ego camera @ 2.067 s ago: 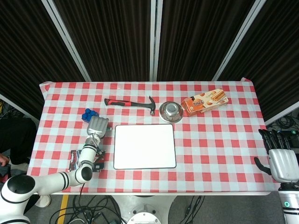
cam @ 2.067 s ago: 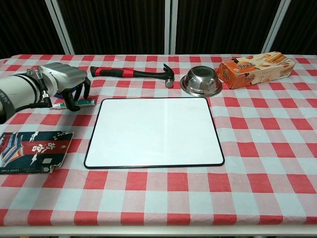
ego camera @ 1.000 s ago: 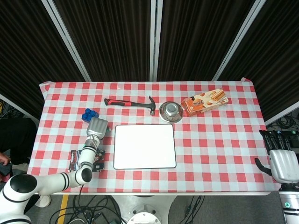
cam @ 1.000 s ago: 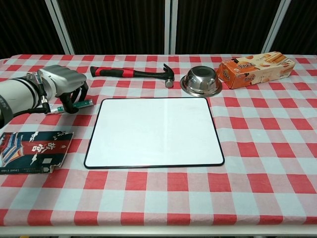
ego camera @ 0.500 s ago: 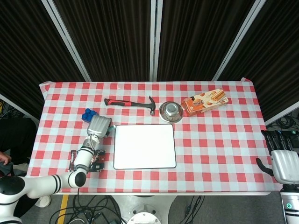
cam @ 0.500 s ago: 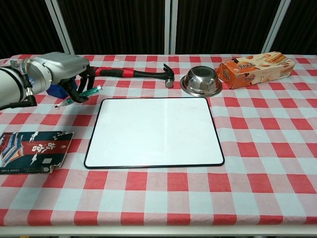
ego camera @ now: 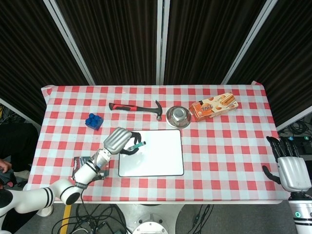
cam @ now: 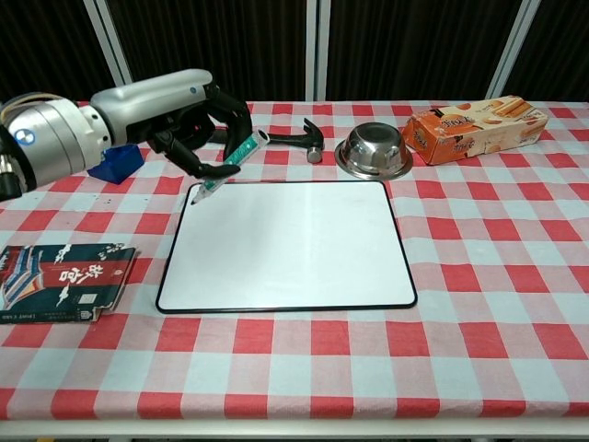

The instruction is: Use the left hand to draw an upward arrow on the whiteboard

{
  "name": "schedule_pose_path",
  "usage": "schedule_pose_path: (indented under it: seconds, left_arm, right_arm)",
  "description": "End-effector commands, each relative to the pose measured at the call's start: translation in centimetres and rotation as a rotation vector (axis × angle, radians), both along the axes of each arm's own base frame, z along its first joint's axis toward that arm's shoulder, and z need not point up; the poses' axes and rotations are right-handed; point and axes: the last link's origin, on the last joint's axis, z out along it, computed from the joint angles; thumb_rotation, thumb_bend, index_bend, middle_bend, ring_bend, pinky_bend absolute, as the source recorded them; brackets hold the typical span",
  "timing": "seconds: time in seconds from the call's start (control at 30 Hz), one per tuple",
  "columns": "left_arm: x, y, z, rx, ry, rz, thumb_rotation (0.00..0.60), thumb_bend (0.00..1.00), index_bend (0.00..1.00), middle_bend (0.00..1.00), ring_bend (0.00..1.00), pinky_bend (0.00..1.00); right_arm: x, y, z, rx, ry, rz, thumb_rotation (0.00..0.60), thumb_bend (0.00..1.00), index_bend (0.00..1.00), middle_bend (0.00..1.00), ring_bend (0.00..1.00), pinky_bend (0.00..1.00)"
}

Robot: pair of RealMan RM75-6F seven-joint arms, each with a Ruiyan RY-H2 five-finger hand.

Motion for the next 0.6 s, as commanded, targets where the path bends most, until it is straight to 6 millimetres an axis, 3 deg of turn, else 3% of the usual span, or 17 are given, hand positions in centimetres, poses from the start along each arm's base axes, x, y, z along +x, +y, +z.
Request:
schedule_pose_path:
  seconds: [0.03,0.37,0.6]
  left_arm:
    - [-0.9,-0.4,-1.6,-0.028,-0.008,-0.023,0.600,0.38,0.55,0.58,0.79,1.00]
    - [-0.8,1.2,-4.1,-0.016,0.072,-0.022,0.600,0.38,0.55,0.58,0.79,1.00]
    - [-1.4,1.7,-4.5,0.021,0.073,-0.015,0.600,0.38,0.55,0.58,0.79,0.99]
  right_arm:
    - [-0.1,0.0,-0.1,0.005,-0.002,-0.002,0.600,0.20,0.00,0.11,0.00,0.08]
    - [-0.2,0.0,-0.3,0.016,-0.006,-0.005,0.600,0.20,0.00,0.11,0.00,0.08]
    - [-0.5,-0.1,-0.3,0.016,-0.009,-0.015,0.600,0.20,0.00,0.11,0.00,0.08]
